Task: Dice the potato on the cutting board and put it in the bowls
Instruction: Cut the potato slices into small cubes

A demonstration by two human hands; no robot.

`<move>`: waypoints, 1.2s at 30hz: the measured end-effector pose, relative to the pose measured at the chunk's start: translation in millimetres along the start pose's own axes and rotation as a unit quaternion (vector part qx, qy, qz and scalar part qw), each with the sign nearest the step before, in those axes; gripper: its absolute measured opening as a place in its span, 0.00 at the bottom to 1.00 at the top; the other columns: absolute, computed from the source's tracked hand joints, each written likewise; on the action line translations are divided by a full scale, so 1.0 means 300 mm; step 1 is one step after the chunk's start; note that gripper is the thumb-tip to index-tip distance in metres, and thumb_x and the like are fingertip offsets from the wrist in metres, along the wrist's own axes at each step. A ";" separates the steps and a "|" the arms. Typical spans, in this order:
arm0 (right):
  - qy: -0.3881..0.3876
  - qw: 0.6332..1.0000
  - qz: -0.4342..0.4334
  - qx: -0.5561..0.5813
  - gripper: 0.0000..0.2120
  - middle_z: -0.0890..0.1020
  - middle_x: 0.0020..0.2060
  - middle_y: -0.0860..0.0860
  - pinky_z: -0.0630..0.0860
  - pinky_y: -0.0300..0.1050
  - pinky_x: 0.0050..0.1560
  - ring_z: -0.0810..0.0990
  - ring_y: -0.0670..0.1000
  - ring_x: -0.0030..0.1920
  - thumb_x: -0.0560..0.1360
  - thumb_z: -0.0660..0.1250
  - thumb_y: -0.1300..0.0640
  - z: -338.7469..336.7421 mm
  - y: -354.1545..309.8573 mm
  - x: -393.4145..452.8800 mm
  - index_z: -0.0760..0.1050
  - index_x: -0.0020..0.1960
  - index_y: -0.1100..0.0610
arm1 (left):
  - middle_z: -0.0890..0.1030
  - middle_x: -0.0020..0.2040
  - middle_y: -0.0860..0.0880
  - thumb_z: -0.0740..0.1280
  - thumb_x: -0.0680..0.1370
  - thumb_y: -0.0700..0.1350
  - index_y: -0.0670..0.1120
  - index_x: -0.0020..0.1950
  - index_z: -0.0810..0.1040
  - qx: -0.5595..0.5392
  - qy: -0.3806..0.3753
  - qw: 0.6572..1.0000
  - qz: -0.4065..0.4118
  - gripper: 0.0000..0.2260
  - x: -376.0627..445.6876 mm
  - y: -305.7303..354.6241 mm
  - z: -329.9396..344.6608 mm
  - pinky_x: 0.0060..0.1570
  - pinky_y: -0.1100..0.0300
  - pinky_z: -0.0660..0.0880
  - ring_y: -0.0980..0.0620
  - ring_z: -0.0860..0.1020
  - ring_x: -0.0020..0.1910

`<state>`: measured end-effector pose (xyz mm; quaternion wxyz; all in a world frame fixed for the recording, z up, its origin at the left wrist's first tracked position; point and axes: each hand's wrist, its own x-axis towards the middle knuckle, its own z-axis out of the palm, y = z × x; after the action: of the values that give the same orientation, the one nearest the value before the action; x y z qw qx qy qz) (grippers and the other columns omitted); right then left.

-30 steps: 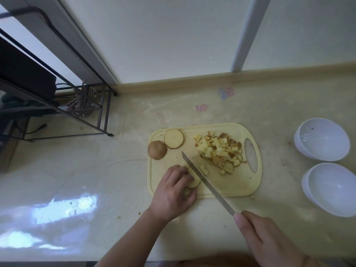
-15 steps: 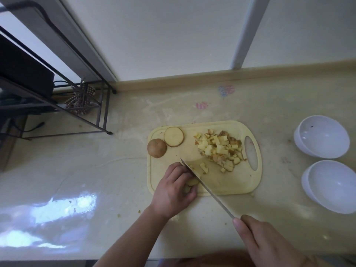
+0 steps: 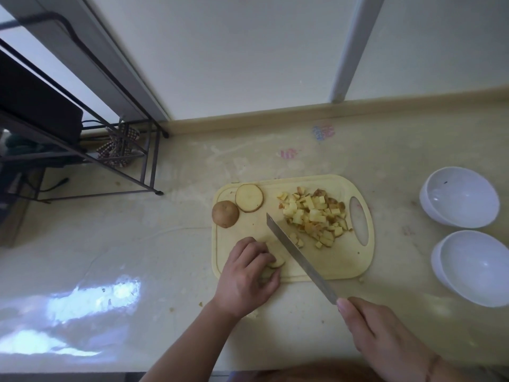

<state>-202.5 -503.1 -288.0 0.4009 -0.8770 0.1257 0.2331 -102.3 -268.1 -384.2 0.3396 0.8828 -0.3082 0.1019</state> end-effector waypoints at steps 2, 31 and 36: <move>-0.004 1.000 0.012 -0.008 0.21 0.79 0.31 0.40 0.71 0.44 0.47 0.75 0.45 0.37 0.82 0.58 0.44 -0.004 -0.026 -0.017 0.66 0.34 0.54 | 0.80 0.48 0.45 0.78 0.71 0.43 0.40 0.45 0.82 0.002 0.002 1.000 -0.002 0.09 -0.009 0.002 -0.003 0.56 0.57 0.76 0.46 0.75 0.53; -0.051 0.998 0.016 0.026 0.23 0.78 0.28 0.41 0.74 0.51 0.45 0.74 0.46 0.31 0.81 0.55 0.41 0.009 -0.006 0.010 0.68 0.33 0.52 | 0.79 0.48 0.45 0.77 0.71 0.40 0.39 0.45 0.81 -0.025 -0.013 0.999 -0.028 0.08 0.001 0.009 -0.016 0.55 0.56 0.76 0.45 0.76 0.52; -0.047 0.999 -0.016 0.008 0.41 0.78 0.30 0.48 0.69 0.44 0.40 0.75 0.47 0.33 0.62 0.39 0.14 0.023 -0.035 -0.012 0.68 0.39 0.49 | 0.80 0.47 0.45 0.78 0.70 0.37 0.39 0.44 0.83 -0.022 0.016 0.999 -0.034 0.07 -0.025 0.015 -0.025 0.55 0.58 0.76 0.46 0.76 0.52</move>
<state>-203.6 -490.9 -283.5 0.4171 -0.8637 0.0944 0.2667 -110.9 -262.1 -379.2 0.3671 0.8832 -0.2752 0.0974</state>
